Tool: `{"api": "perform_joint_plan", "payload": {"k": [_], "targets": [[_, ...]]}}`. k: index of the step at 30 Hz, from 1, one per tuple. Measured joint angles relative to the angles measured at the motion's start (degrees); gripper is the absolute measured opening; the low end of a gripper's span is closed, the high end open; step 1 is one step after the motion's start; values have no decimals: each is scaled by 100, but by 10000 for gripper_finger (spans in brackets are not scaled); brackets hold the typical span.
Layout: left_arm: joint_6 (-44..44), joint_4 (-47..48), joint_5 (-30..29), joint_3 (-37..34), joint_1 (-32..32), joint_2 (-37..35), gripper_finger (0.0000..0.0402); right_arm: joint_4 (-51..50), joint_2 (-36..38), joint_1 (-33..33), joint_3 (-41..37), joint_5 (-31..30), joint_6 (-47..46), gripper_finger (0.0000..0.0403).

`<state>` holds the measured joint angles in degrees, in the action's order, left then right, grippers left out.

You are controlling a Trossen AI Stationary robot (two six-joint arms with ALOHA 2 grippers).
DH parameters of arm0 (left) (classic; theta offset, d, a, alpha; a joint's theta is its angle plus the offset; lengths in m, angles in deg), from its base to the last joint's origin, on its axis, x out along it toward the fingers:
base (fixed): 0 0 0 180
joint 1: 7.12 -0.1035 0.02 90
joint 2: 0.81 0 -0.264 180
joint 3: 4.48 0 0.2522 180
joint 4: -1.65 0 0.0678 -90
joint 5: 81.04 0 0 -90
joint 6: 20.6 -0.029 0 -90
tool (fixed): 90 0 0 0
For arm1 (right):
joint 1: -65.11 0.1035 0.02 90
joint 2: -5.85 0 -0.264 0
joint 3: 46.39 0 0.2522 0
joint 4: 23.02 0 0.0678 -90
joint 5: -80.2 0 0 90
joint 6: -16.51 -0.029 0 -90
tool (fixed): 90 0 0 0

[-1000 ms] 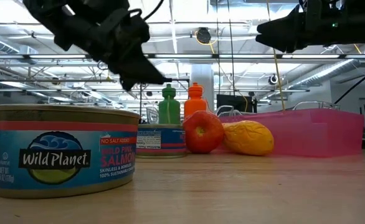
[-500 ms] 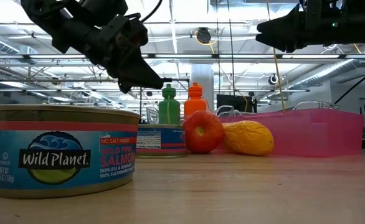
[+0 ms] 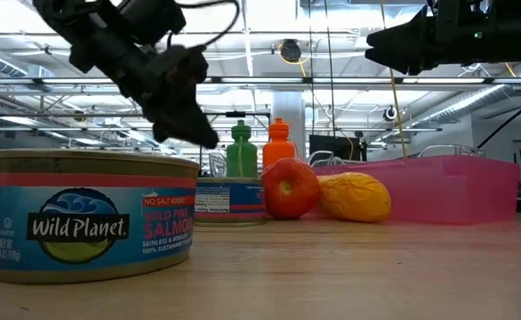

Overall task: Pick & Place Food Item
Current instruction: Put the green tuna can into the pink bin

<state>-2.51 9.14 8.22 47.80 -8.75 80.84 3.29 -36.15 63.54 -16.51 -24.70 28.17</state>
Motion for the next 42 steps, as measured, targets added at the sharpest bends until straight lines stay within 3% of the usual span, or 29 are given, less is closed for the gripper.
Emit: {"api": "perform_joint_plan", "payload": {"k": [7,14,17,22,31,42], "targets": [[-10,1997,-268,465,4,-2,213,1,0,0,0,-11,0,329],[-395,1844,-358,481,29,82,273,2,-1,-2,0,-17,0,329],[-493,2303,-625,474,32,80,277,-6,0,0,0,-20,-2,329],[180,3098,-1285,477,-110,-132,267,-24,-4,-22,0,-19,1,329],[836,4314,-1626,470,-161,-90,240,-82,-5,-127,0,-8,-83,329],[1803,4431,-1939,-33,-158,-121,211,-136,-9,-146,0,-2,-131,329]]}}
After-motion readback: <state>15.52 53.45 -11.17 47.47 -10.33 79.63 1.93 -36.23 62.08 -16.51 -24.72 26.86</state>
